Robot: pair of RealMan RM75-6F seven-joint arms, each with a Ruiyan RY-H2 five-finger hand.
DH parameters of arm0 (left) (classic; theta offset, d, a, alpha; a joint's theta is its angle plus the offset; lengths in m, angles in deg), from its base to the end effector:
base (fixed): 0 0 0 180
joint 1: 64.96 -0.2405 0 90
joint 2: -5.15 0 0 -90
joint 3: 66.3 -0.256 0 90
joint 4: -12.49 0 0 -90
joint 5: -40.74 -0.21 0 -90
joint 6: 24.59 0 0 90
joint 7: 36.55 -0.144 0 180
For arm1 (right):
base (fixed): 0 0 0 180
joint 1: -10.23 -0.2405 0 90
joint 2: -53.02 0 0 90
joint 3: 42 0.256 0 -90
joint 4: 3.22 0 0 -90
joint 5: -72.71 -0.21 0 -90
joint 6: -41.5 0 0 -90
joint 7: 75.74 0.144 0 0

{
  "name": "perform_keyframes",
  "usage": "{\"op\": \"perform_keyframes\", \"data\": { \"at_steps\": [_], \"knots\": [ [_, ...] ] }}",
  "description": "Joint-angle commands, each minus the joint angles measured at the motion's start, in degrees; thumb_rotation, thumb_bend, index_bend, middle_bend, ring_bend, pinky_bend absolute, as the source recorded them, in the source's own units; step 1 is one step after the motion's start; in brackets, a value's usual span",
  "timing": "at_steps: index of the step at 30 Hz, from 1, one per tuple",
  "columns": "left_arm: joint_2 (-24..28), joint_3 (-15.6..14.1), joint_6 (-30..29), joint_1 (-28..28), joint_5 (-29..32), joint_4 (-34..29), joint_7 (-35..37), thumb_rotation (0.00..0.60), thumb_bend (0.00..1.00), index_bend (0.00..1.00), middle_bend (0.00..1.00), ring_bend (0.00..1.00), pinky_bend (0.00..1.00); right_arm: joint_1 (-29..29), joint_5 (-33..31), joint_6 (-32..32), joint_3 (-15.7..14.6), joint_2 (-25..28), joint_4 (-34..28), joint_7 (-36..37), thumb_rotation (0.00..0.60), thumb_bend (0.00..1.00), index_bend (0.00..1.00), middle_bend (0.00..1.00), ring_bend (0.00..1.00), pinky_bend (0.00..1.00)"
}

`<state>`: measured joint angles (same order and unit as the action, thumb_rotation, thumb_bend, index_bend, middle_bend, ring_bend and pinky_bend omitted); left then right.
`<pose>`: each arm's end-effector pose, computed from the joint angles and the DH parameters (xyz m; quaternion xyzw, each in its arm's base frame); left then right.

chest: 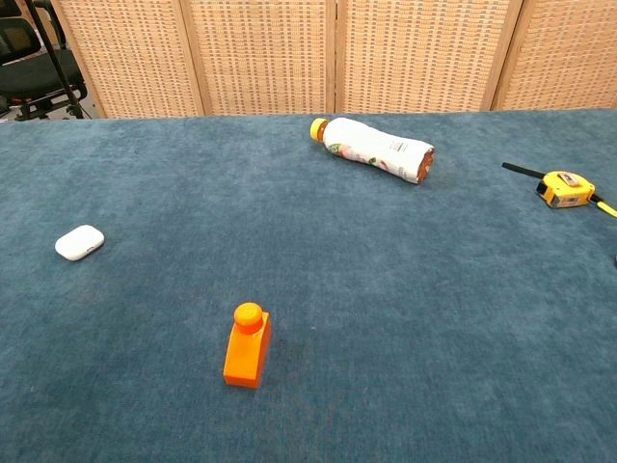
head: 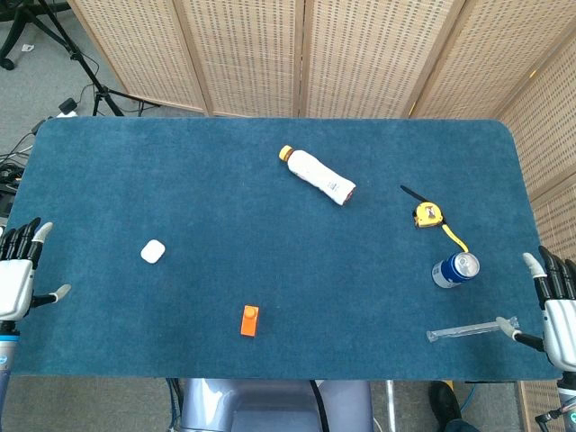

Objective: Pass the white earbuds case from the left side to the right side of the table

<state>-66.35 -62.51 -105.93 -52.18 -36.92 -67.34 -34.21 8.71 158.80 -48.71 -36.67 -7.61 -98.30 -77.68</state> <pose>-0.3342 0.2332 0.1422 -0.5833 -0.3804 -0.3820 0.6075 -0.3068 -0.1707 0.1916 0.5670 -0.3499 0.3987 0.6302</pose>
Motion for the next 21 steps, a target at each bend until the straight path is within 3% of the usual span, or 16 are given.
{"op": "perform_keyframes", "data": {
  "at_steps": [1,8,13,14,18,21],
  "knots": [
    [0.1,0.2,0.66,-0.01,-0.18,0.55,1.27,0.6,0.0,0.0,0.0,0.0,0.0,0.16,-1.61,0.48,0.38,0.34,-1.41,-1.31,0.6,0.0,0.0,0.0,0.0,0.0],
    [0.42,0.55,3.01,1.23,-1.02,0.93,1.43,0.6,0.0,0.0,0.0,0.0,0.0,0.36,-1.34,-0.23,0.69,0.34,-1.55,0.24,0.6,0.0,0.0,0.0,0.0,0.0],
    [0.19,0.26,10.61,5.4,-1.81,3.1,1.34,0.6,0.0,0.0,0.0,0.0,0.0,0.29,-1.09,-0.13,0.66,0.22,-1.3,0.89,0.6,0.0,0.0,0.0,0.0,0.0],
    [-0.47,0.17,15.32,8.13,-2.06,4.56,1.31,0.6,0.0,0.0,0.0,0.0,0.0,0.19,-1.17,0.1,0.68,0.18,-1.32,0.99,0.6,0.0,0.0,0.0,0.0,0.0],
    [-3.4,0.45,24.13,13.39,-1.75,9.7,2.17,0.6,0.01,0.0,0.0,0.0,0.0,0.12,-1.63,0.29,0.91,0.16,-1.27,1.12,0.6,0.0,0.0,0.0,0.0,0.0],
    [-4.76,0.32,26.67,14.98,-1.77,11.75,2.11,0.6,0.05,0.0,0.0,0.0,0.0,0.03,-1.93,0.63,0.97,0.2,-1.24,1.21,0.6,0.0,0.0,0.0,0.0,0.0]
  ]
}}
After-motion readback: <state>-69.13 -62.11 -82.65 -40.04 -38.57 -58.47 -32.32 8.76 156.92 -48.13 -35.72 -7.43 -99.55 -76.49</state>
